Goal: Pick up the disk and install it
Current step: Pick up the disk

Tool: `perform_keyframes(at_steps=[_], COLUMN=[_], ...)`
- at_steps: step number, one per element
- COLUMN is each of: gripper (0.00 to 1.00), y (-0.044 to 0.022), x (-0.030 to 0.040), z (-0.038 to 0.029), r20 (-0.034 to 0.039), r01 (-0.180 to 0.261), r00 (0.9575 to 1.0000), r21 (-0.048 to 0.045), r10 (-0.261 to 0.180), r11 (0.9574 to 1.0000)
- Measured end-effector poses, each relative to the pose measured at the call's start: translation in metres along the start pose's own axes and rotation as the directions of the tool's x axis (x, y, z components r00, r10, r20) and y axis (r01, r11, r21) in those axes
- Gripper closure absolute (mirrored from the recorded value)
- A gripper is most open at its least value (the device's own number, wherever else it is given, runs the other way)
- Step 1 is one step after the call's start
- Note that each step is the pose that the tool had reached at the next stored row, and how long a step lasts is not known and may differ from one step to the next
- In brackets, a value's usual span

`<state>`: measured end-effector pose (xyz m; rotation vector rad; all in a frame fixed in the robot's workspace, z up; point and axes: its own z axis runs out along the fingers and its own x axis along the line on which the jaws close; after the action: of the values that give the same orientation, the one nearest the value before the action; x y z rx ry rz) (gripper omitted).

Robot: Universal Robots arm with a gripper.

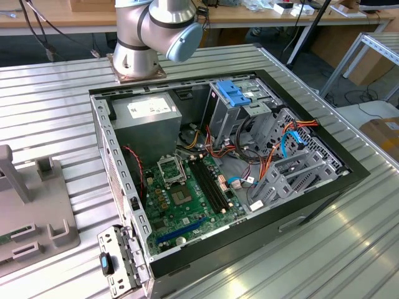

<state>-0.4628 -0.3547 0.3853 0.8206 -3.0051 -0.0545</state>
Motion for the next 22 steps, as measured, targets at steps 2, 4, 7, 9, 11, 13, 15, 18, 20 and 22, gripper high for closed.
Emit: perform_keyframes(at_steps=[2,4,7,9,11,13,15,18,20,22], gripper=[0.89,0.89,0.89,0.89,0.89,0.89,0.89,0.89,0.89,0.89], y=[0.0000,0.0000,0.0000,0.0000,0.0000,0.0000,0.0000,0.0000,0.0000,-0.0001], x=[0.0000,0.0000,0.0000,0.0000,0.0000,0.0000,0.0000,0.0000,-0.0001,0.0000], z=[0.0001,0.0001,0.0001,0.0003,0.0004,0.0004,0.0005,0.0007,0.0007,0.0007], r20=[-0.0008,-0.0032,-0.0066,-0.0098,-0.0118,-0.0136,-0.0163,-0.0201,-0.0182,-0.0191], r01=[0.022,0.079,0.158,0.234,0.279,0.319,0.376,0.466,0.522,0.561], r00=[0.9998,0.9968,0.9873,0.9722,0.9604,0.9478,0.9264,0.8848,0.8528,0.8277], r21=[0.0003,0.0011,0.0020,0.0026,0.0027,0.0028,0.0028,0.0022,-0.0009,-0.0019], r10=[-0.022,-0.079,-0.158,-0.234,-0.278,-0.319,-0.376,-0.465,-0.522,-0.561], r11=[0.9998,0.9968,0.9874,0.9723,0.9604,0.9479,0.9265,0.8850,0.8529,0.8279])
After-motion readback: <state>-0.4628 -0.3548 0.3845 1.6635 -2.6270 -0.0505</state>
